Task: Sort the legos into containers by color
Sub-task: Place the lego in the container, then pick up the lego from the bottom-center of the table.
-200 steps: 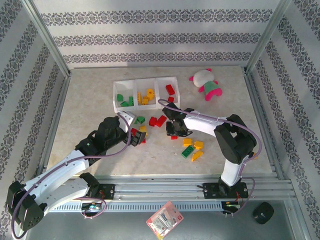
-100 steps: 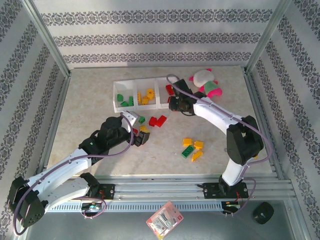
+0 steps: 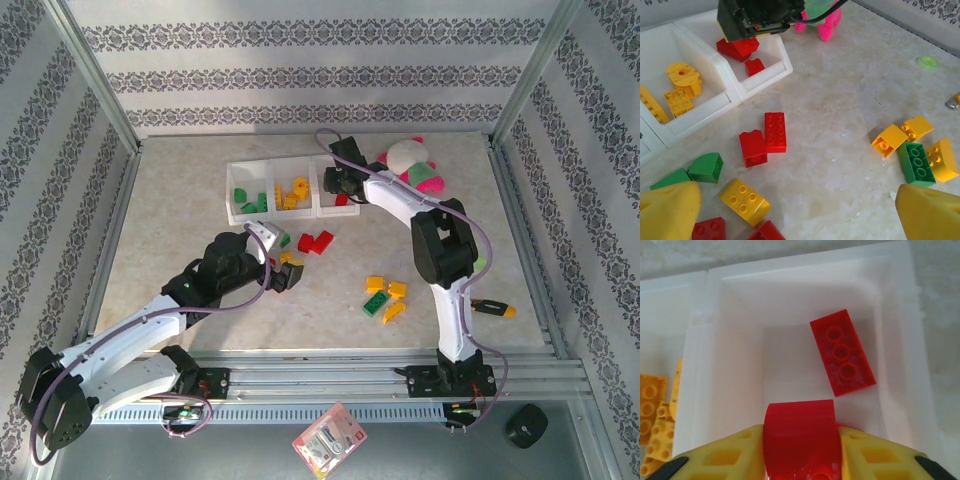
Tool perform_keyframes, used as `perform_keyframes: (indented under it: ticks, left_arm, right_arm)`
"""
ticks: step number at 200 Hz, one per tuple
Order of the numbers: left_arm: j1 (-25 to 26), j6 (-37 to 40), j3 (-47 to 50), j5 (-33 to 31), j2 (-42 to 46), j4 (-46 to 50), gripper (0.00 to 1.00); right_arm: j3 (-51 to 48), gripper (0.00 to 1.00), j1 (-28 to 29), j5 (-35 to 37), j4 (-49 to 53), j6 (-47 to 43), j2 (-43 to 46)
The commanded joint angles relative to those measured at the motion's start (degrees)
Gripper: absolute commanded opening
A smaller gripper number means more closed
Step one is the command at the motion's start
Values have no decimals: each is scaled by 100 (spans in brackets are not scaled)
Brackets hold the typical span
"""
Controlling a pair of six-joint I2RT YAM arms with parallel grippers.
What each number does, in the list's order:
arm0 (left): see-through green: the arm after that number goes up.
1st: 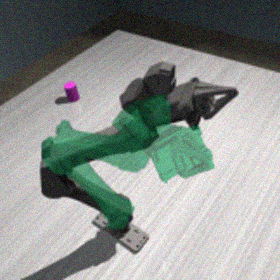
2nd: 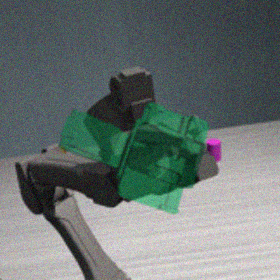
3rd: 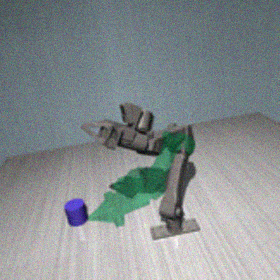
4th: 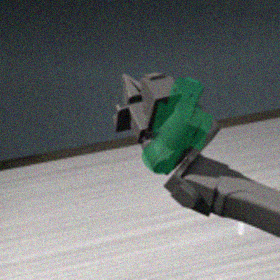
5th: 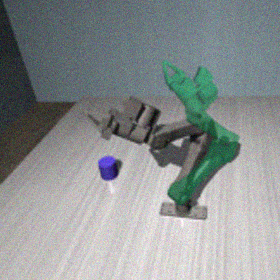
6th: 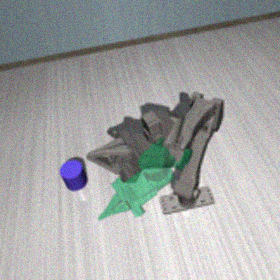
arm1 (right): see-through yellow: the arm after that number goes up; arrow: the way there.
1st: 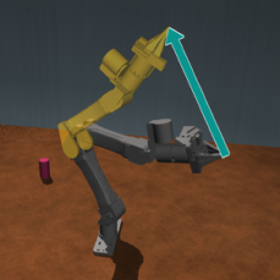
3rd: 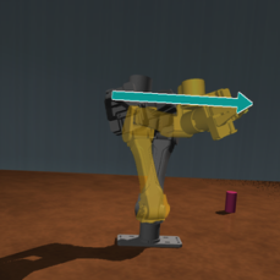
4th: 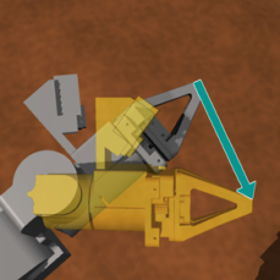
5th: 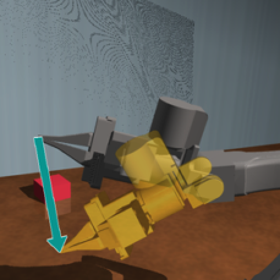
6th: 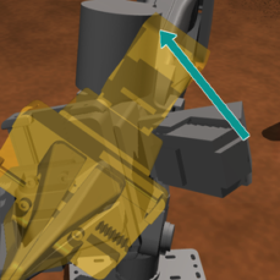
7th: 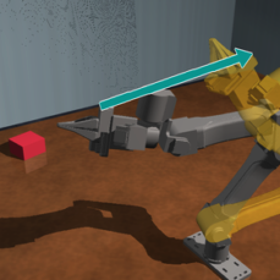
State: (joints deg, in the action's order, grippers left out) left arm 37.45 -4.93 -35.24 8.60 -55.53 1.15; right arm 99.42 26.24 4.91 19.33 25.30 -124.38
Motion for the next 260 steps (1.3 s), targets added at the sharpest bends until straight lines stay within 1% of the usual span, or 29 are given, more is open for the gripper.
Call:
perform_keyframes:
  ticks: [1, 10, 29, 42, 54, 68, 79, 104, 132, 156, 177, 194, 214, 227, 260]
  left_arm:
    - [70, -37, -69, -108, -2, -138, 99]
    - [76, -78, -90, -274, 4, -54, 99]
    - [69, -106, -73, -343, 22, -27, 99]
    - [72, -92, -56, -303, -1, -23, 99]
    - [73, -38, -40, -211, -10, -18, 99]
    - [70, 116, -17, 63, 10, 9, 99]
    - [70, 226, -77, 269, 15, 140, 99]
    - [70, 373, -277, 466, -23, 403, 99]
    - [69, 334, -445, 536, -114, 394, 99]
    - [79, 342, -435, 698, -158, 217, 99]
    - [75, 334, -396, 746, -233, 17, 99]
    - [78, 328, -404, 769, -338, -103, 99]
    - [78, 309, -446, 833, -437, -124, 99]
    - [78, 300, -430, 871, -447, -159, 99]
    - [80, 284, -387, 865, -385, -120, 99]
  right_arm:
    - [264, 45, 4, -44, -83, -216, -35]
    - [181, 54, 9, -20, -135, -239, 96]
    - [-154, 65, 22, 17, -334, -305, 518]
    - [-495, 70, 44, 67, -454, -359, 913]
    - [-1012, 74, 69, 133, -596, -383, 1365]
    - [-1681, 78, 78, 171, -785, -394, 1938]
    - [-2266, 81, 77, 224, -906, -347, 2398]
    - [-3514, 83, 74, 316, -921, -297, 3579]
    - [-4582, 85, 105, 206, -273, -139, 4737]
    - [-5143, 85, 234, 30, 495, 119, 5419]
    - [-5526, 85, 417, -104, 951, 452, 5646]
    - [-5667, 83, 643, -210, 1190, 690, 5581]
    - [-5629, 82, 904, -85, 1407, 869, 5319]
    - [-5555, 81, 965, 29, 1487, 923, 5090]
    - [-5346, 78, 1023, 3, 1519, 951, 4591]
